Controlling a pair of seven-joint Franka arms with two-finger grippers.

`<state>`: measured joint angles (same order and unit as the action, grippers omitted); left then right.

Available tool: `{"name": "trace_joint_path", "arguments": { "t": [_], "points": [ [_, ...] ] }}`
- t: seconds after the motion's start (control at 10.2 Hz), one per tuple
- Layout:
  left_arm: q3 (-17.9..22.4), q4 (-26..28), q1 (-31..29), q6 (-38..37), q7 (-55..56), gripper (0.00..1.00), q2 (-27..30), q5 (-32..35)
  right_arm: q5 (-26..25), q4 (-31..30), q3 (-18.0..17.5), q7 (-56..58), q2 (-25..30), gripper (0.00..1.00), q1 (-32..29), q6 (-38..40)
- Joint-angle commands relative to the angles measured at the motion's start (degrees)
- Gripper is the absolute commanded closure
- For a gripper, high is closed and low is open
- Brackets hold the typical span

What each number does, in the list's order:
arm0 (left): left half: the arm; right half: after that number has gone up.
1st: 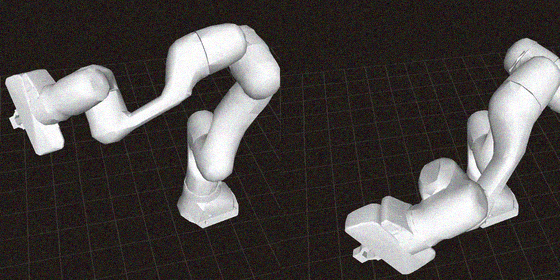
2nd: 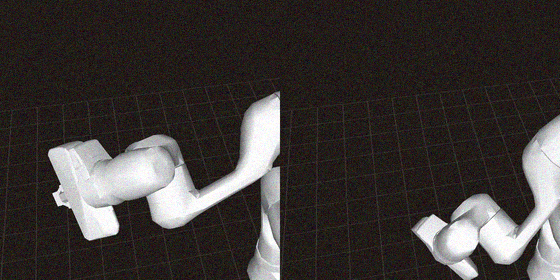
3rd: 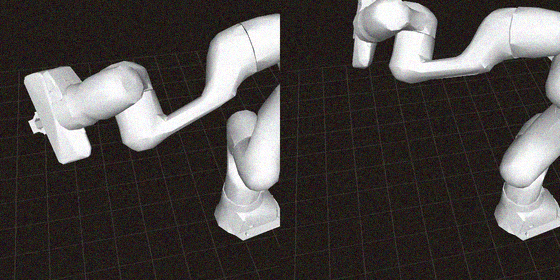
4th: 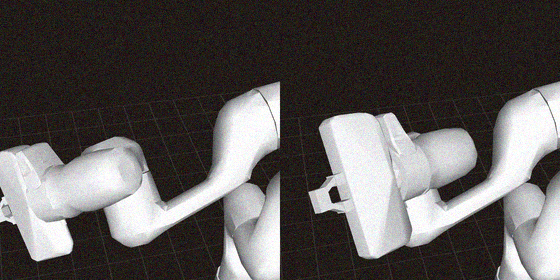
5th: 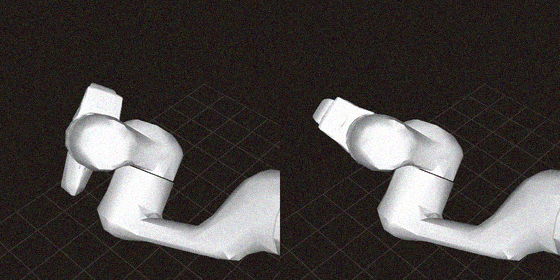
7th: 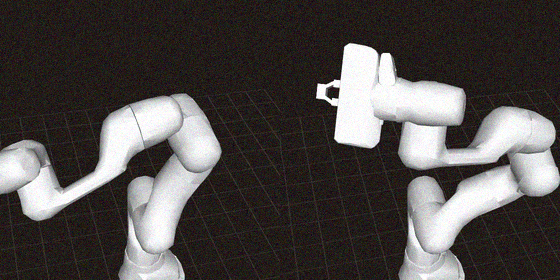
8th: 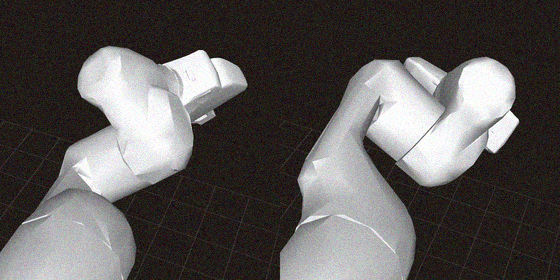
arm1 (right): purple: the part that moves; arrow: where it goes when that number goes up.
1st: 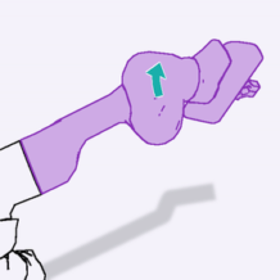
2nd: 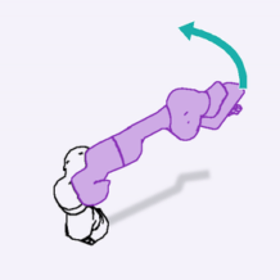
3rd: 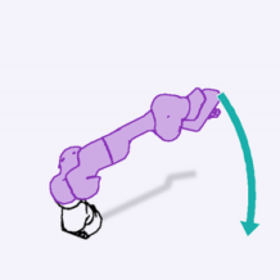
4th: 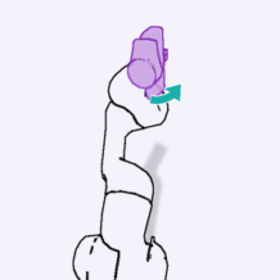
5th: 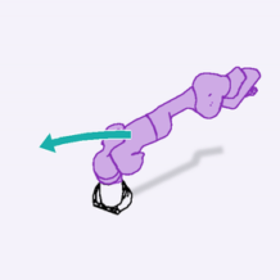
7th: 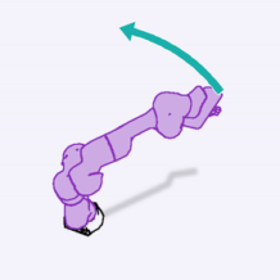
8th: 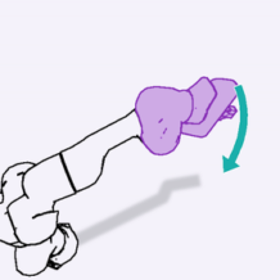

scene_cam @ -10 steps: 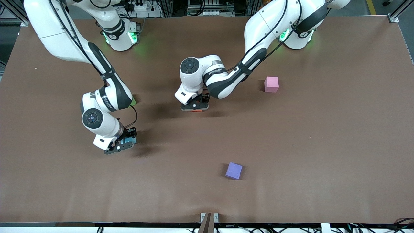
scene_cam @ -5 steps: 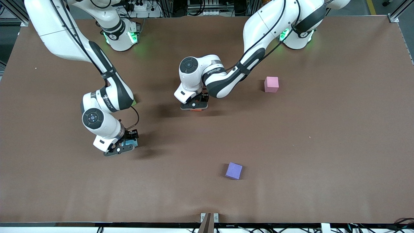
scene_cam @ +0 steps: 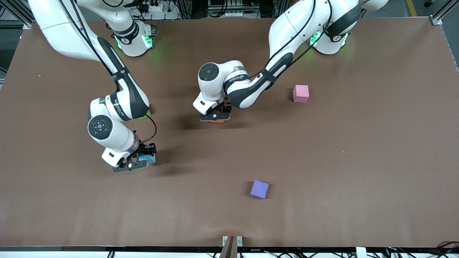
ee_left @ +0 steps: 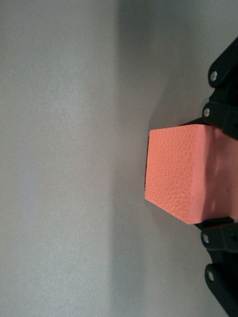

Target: Arrange blocks into number 1

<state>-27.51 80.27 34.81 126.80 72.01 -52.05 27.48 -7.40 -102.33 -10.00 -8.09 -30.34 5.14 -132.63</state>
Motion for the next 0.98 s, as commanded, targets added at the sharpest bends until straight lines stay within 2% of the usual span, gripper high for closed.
{"name": "trace_joint_path", "arguments": {
  "t": [0.0, 0.69, 0.79, 0.88],
  "points": [
    [1.0, -0.7, 1.4, 0.0, 1.2, 1.0, -0.2, -0.8, 0.9, -0.5, -0.1, -0.7, 1.8, 1.0, 0.2, 1.9],
    [2.3, -0.9, 2.4, 1.9, 1.9, 1.0, -0.2, -0.8, 1.1, 0.0, -0.1, -0.7, 4.2, 1.0, 0.1, 5.8],
    [2.3, -0.9, 2.5, 1.9, 1.6, 0.63, -0.2, -0.7, 1.1, 0.0, -0.1, -0.7, 4.2, 1.0, 0.1, 5.8],
    [2.4, -0.6, 2.5, 1.9, 1.2, 0.01, -0.2, -0.4, 1.1, 0.4, -0.1, -0.7, 4.3, 1.0, 0.0, 5.8]
  ]
}}
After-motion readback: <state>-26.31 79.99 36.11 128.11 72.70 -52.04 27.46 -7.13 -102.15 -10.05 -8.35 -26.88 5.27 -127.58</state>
